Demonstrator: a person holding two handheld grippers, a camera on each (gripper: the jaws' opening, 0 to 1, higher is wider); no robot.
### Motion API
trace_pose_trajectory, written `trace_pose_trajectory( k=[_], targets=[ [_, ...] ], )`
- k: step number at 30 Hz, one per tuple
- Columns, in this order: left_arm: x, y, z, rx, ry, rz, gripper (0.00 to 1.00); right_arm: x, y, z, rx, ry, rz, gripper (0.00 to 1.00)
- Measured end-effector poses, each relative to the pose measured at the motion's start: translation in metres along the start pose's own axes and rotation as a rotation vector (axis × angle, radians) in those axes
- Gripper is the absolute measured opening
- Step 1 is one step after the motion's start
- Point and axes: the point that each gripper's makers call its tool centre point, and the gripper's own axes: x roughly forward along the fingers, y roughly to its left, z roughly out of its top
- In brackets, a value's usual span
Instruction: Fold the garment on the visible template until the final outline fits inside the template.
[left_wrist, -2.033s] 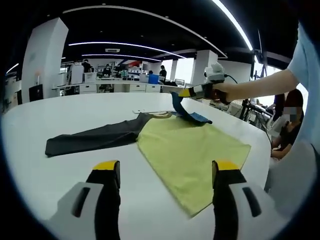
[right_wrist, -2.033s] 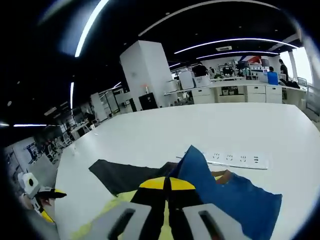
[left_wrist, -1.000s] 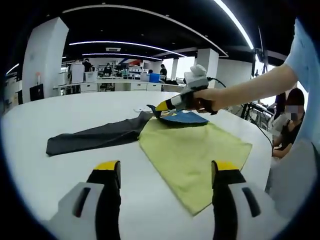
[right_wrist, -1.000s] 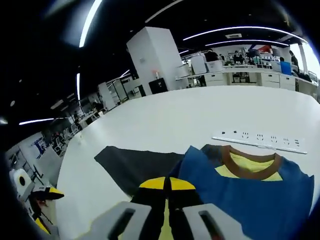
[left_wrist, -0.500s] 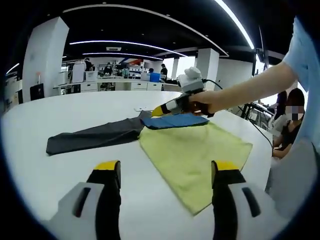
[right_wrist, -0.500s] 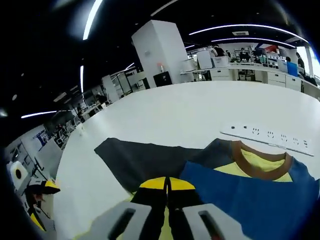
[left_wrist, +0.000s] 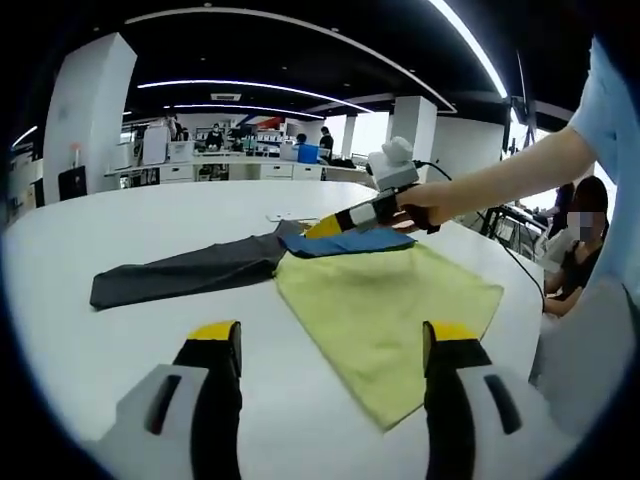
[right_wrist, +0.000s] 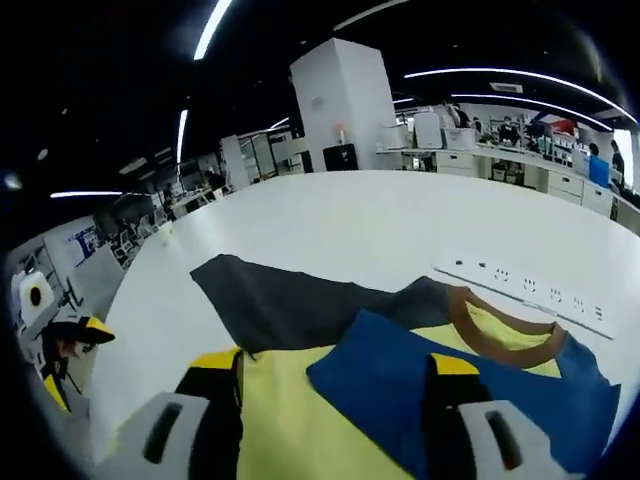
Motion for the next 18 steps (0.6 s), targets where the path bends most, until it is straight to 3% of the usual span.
trace_pose_trajectory(
  k=[6,18],
  targets=[
    [-0.001,0.001,-0.001,-0.008,0.001,0.004,0.71,-0.006,-0.009,-0.003,0.005,-0.002,-0.029,0.99],
    [-0.001,0.001,-0.005,-0.02,0.011,0.004,0.71,-0.04,-0.023,-0.007,0.012,-0.02,-0.051,1.0]
  ],
)
